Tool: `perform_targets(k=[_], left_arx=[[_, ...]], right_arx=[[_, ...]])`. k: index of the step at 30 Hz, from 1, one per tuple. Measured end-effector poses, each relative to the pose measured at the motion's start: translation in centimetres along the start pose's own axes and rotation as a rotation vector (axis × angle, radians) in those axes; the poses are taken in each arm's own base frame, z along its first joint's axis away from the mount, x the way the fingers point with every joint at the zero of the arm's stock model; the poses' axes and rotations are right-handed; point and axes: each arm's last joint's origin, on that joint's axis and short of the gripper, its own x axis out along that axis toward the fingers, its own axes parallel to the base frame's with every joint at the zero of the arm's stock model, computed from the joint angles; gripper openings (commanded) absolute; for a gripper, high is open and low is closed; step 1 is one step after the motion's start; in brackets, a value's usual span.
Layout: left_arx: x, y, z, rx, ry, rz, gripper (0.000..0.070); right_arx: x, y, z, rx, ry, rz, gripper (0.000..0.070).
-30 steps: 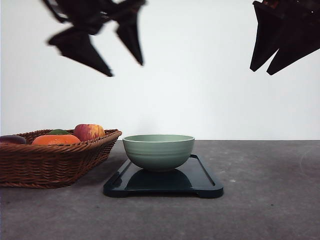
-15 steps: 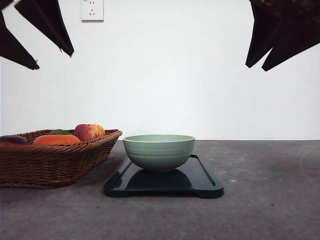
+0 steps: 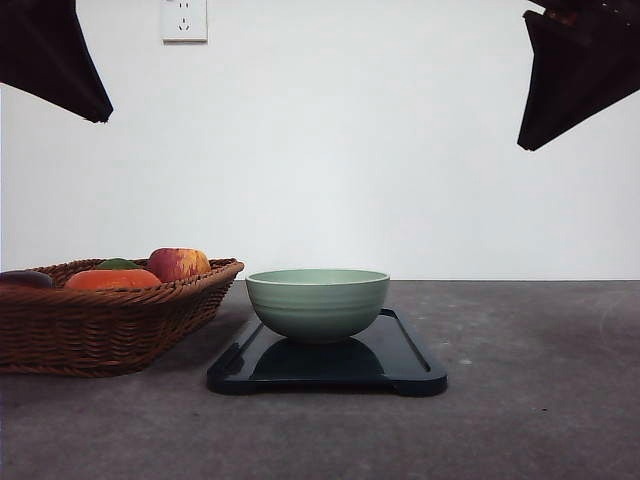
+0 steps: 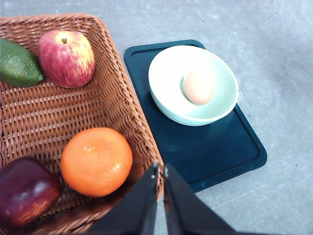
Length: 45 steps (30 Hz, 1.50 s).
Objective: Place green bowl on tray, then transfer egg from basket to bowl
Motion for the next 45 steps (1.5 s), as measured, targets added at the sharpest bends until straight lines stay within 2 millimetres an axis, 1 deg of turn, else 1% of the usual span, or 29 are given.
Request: perform_targets(k=[11, 13, 16, 19, 22, 27, 33, 36, 40, 45], left_arx=[[0.0, 0.0, 0.0, 0.001, -0.002, 0.0, 0.0], [-0.1, 0.0, 0.0, 0.023, -0.003, 0.001, 0.0], [-0.7, 0.5, 0.0, 0.091, -0.035, 0.016, 0.0], [-1.8, 1.7, -0.6, 0.106, -0.099, 0.058, 0.0], [-2.7, 3.2, -2.2, 0.083, -0.163, 0.117, 0.0], [-3.4, 5.4, -6.0, 0.059, -0.291, 0.232, 0.0], [-2.8, 6.7, -10.8, 0.076, -0.43, 0.298, 0.0], [-2.1, 7.2, -12.7, 0.071, -0.446, 0.319, 0.0], [-1.5, 7.9, -14.2, 0.052, -0.467, 0.365, 0.0], [-0.9, 8.8, -14.9, 0.026, -0.521, 0.425, 0.0]], right_arx=[[0.0, 0.0, 0.6, -0.007, -0.065, 0.001, 0.0011], [0.0, 0.0, 0.7, -0.008, -0.075, 0.002, 0.0011], [0.0, 0.0, 1.0, -0.011, -0.1, 0.002, 0.0011], [-0.1, 0.0, 1.1, -0.012, -0.111, 0.002, 0.0011], [-0.1, 0.0, 1.1, -0.012, -0.113, 0.002, 0.0011], [-0.1, 0.0, 1.1, -0.012, -0.116, 0.003, 0.0011], [-0.1, 0.0, 1.4, -0.016, -0.149, 0.003, 0.0011], [-0.1, 0.0, 1.5, -0.016, -0.156, 0.003, 0.0011], [-0.1, 0.0, 1.5, -0.016, -0.156, 0.003, 0.0011], [-0.1, 0.0, 1.5, -0.016, -0.156, 0.003, 0.0011]])
